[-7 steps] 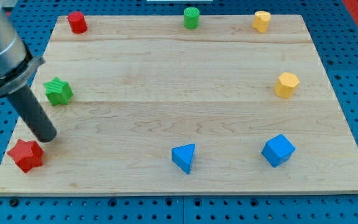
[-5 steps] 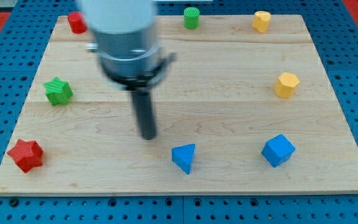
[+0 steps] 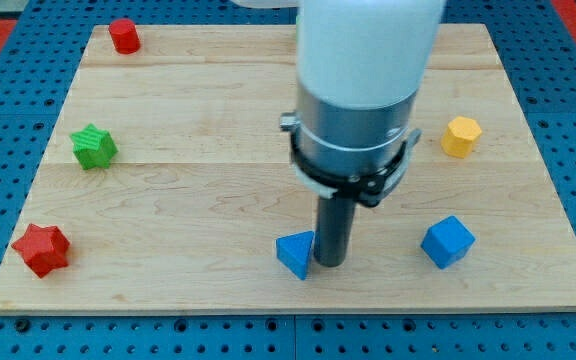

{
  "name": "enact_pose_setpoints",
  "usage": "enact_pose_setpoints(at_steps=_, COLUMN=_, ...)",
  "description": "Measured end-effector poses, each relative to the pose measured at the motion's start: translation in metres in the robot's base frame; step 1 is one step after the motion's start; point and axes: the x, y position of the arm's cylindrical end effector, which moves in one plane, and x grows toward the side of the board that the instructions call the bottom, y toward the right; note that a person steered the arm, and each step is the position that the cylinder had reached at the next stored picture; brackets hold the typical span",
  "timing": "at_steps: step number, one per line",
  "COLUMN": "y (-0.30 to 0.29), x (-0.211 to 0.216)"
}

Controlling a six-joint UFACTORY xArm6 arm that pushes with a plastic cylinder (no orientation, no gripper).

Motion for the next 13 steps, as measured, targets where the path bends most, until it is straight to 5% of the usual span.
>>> enact_pose_setpoints(at_steps=2, y=-0.016, x=0.023)
enact_pose_setpoints(at_steps=7, y=0.014, x=-0.039)
enact_pose_setpoints(at_steps=11, y=0.059, x=-0.291)
enact_pose_setpoints(at_steps=13, y=0.068, x=-0.332)
